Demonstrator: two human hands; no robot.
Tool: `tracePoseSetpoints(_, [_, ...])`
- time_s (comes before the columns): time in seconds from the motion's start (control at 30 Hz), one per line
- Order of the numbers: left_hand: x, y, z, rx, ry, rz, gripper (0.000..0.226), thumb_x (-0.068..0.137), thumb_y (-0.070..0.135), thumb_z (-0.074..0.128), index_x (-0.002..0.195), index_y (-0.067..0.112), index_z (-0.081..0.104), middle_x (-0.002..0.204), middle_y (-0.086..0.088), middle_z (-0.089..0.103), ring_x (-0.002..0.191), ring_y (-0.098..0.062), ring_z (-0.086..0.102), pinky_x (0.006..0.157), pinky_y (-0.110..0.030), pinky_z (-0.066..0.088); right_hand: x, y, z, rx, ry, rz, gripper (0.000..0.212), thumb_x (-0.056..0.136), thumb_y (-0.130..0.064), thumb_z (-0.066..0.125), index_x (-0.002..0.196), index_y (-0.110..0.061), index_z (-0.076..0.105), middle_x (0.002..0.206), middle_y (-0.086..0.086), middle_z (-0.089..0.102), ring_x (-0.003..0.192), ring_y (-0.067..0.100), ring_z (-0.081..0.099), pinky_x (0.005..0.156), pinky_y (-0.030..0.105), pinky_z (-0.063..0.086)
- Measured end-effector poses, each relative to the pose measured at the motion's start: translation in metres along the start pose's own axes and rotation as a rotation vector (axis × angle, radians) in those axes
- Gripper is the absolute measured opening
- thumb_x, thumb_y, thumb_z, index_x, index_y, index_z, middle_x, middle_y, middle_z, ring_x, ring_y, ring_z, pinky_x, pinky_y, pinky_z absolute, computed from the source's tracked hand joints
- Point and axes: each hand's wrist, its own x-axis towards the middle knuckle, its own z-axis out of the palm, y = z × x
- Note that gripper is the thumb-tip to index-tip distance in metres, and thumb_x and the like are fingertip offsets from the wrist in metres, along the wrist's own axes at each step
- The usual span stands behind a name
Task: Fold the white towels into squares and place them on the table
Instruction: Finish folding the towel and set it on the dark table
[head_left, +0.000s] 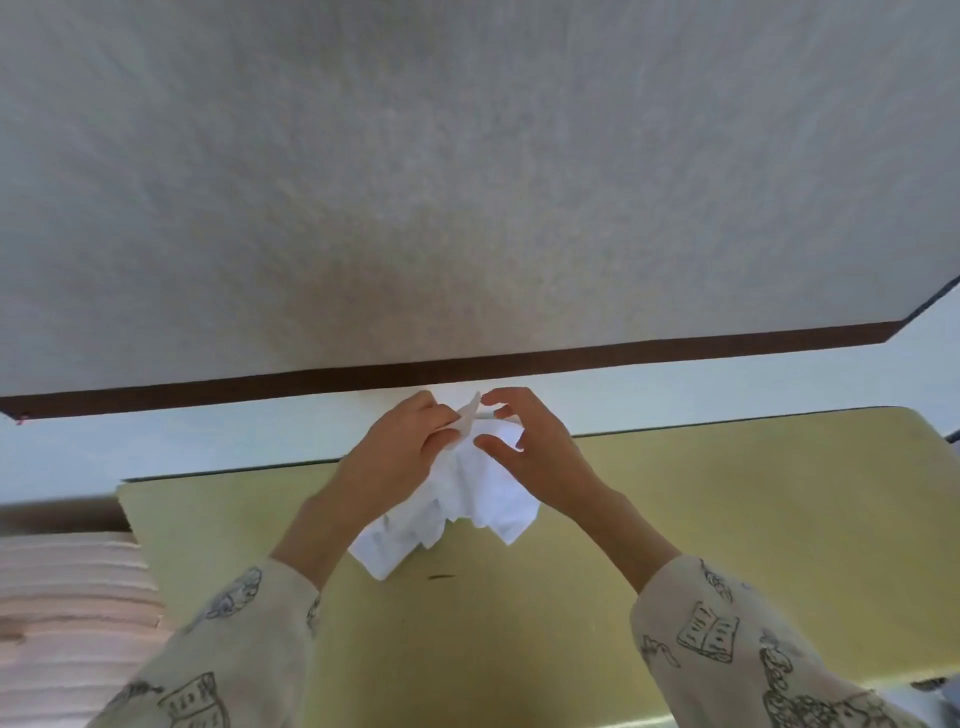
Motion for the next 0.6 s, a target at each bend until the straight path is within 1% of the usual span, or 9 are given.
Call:
tracePoseSetpoints(0.07, [-0.004, 0.028, 0.003, 0.018, 0.001, -0.004, 0.025, 0.097, 0.016, 0.044, 0.111, 0.012, 0.063, 0.104, -0.005, 0.058, 0.087, -0.014, 0.051, 0.069, -0.007, 0.034, -0.015, 0.003, -0.024, 0.049, -0.019, -0.042, 0.04, 0.089, -0.02, 0.06, 0.126, -0.025, 0.048, 0.121, -0.019, 0.048, 0.094, -0.005, 0.05, 0.079, 0.007, 0.038])
tracePoseSetpoints(0.13, [-0.005, 0.056, 0.006, 0.051, -0.007, 0.014, 0.025, 0.096, 0.015, 0.045, 0.112, 0.014, 0.064, 0.105, -0.006, 0.059, 0.091, -0.017, 0.055, 0.072, -0.008, 0.033, -0.029, 0.008, -0.049, 0.019, -0.052, -0.059, 0.025, 0.089, -0.021, 0.059, 0.114, -0.025, 0.056, 0.107, -0.021, 0.052, 0.087, -0.008, 0.051, 0.075, 0.006, 0.037])
tracePoseSetpoints(0.2, [-0.007, 0.083, 0.01, 0.071, -0.003, 0.018, 0.024, 0.096, 0.017, 0.045, 0.111, 0.014, 0.064, 0.103, -0.006, 0.058, 0.091, -0.017, 0.054, 0.077, -0.014, 0.036, -0.043, 0.016, -0.072, 0.002, -0.065, -0.052, 0.006, 0.089, -0.022, 0.06, 0.095, -0.023, 0.059, 0.092, -0.017, 0.057, 0.083, -0.004, 0.053, 0.071, 0.008, 0.035])
tracePoseSetpoints(0.23, [-0.008, 0.095, 0.014, 0.069, 0.006, 0.012, 0.024, 0.096, 0.018, 0.045, 0.111, 0.014, 0.064, 0.102, -0.006, 0.057, 0.089, -0.017, 0.053, 0.078, -0.016, 0.037, -0.051, 0.019, -0.082, -0.001, -0.059, -0.053, 0.003, 0.089, -0.022, 0.06, 0.09, -0.022, 0.058, 0.088, -0.015, 0.058, 0.083, -0.001, 0.054, 0.07, 0.009, 0.034])
tracePoseSetpoints(0.3, [-0.009, 0.112, 0.023, 0.055, 0.026, -0.015, 0.023, 0.096, 0.019, 0.045, 0.109, 0.013, 0.063, 0.098, -0.003, 0.055, 0.085, -0.014, 0.049, 0.077, -0.017, 0.035, -0.064, 0.026, -0.099, -0.001, -0.031, -0.051, 0.005, 0.089, -0.022, 0.06, 0.086, -0.022, 0.056, 0.086, -0.011, 0.058, 0.081, 0.002, 0.054, 0.068, 0.009, 0.034])
tracePoseSetpoints(0.37, [-0.007, 0.121, 0.034, 0.052, 0.034, -0.069, 0.021, 0.095, 0.02, 0.047, 0.106, 0.012, 0.063, 0.092, 0.002, 0.051, 0.083, -0.012, 0.047, 0.076, -0.017, 0.033, -0.072, 0.029, -0.118, -0.002, 0.001, -0.048, 0.006, 0.089, -0.019, 0.06, 0.085, -0.021, 0.056, 0.084, -0.012, 0.058, 0.075, -0.001, 0.053, 0.064, 0.008, 0.036])
tracePoseSetpoints(0.43, [-0.002, 0.12, 0.043, 0.058, 0.013, -0.134, 0.02, 0.094, 0.02, 0.049, 0.104, 0.011, 0.064, 0.089, 0.004, 0.049, 0.084, -0.014, 0.05, 0.075, -0.019, 0.032, -0.073, 0.031, -0.135, -0.006, 0.04, -0.043, 0.008, 0.089, -0.016, 0.06, 0.083, -0.02, 0.055, 0.079, -0.014, 0.056, 0.072, -0.003, 0.053, 0.063, 0.007, 0.038])
tracePoseSetpoints(0.53, [0.007, 0.118, 0.055, 0.067, -0.024, -0.161, 0.022, 0.095, 0.019, 0.047, 0.106, 0.011, 0.065, 0.091, -0.001, 0.057, 0.086, -0.014, 0.051, 0.077, -0.018, 0.032, -0.077, 0.044, -0.163, -0.04, 0.116, 0.014, 0.01, 0.089, -0.015, 0.06, 0.082, -0.018, 0.055, 0.078, -0.013, 0.056, 0.075, -0.004, 0.054, 0.064, 0.005, 0.037])
tracePoseSetpoints(0.6, [0.016, 0.118, 0.058, 0.082, -0.036, -0.156, 0.025, 0.096, 0.019, 0.045, 0.109, 0.01, 0.065, 0.1, -0.005, 0.064, 0.089, -0.015, 0.053, 0.078, -0.017, 0.032, -0.078, 0.06, -0.182, -0.06, 0.188, 0.069, 0.008, 0.089, -0.014, 0.06, 0.083, -0.016, 0.055, 0.079, -0.009, 0.058, 0.076, 0.002, 0.055, 0.064, 0.006, 0.037])
